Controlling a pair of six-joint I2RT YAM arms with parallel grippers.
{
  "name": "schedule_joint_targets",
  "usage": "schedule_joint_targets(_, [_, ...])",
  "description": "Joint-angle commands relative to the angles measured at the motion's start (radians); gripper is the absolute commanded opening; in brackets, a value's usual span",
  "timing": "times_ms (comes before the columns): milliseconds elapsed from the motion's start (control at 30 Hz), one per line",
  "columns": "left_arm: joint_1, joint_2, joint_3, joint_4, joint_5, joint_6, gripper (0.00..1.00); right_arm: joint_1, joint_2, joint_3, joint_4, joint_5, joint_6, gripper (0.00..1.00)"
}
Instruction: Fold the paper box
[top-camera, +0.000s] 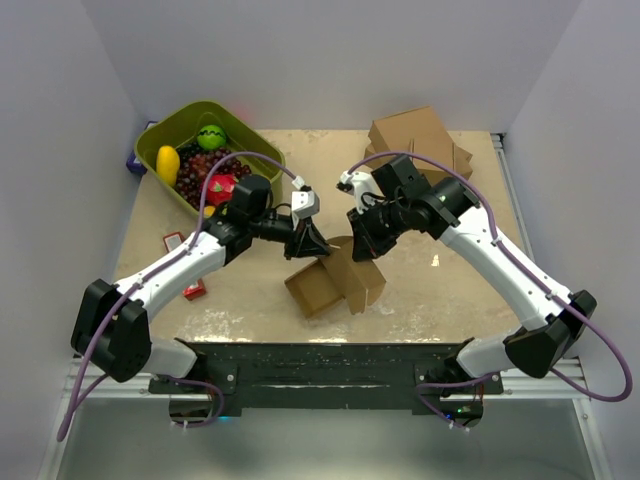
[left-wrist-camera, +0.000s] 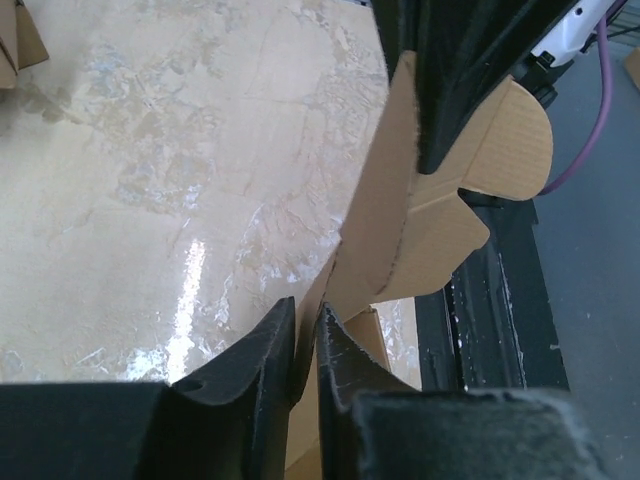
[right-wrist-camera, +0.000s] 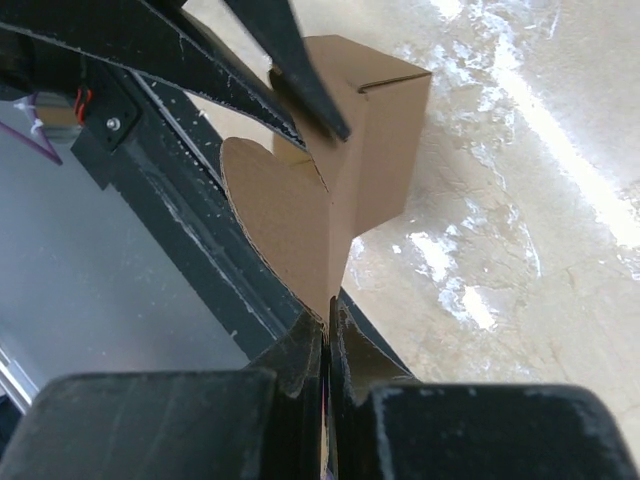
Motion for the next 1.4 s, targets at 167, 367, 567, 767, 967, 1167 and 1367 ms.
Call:
schedule_joint_targets(167, [-0.038,0.003,0.034,0.009,-0.109,0.013,0.00,-0.021,0.026,0.017,0.066,0.093,0.022,0.00])
schedule_joint_targets(367, [-0.038,-0.001,0.017,0.075,-0.226,-0.051,0.00,-0.089,0.022,0.020,0.120,0.129,0.100,0.44])
schedule_joint_targets(567, [-0.036,-0.011,-0.006,0.119,-0.292,-0.084,0.00,-0.118,-0.015,0.017,0.158,0.160,0.145,0.85])
schedule_joint_targets(767, [-0.035,-0.014,-0.016,0.138,-0.349,-0.113,0.00,-0.141,-0.083,0.015,0.210,0.240,0.184,0.99])
schedule_joint_targets(967, [-0.020,-0.033,-0.033,0.158,-0.407,-0.144,0.00,-0.160,-0.225,-0.048,0.341,0.344,0.246,0.99])
schedule_joint_targets(1167, [-0.006,-0.051,-0.061,0.191,-0.447,-0.223,0.00,-0.161,-0.395,-0.242,0.546,0.424,0.310,0.97])
schedule_joint_targets(1367, [-0.006,-0.060,-0.067,0.198,-0.492,-0.249,0.00,-0.161,-0.541,-0.525,0.746,0.424,0.346,0.88])
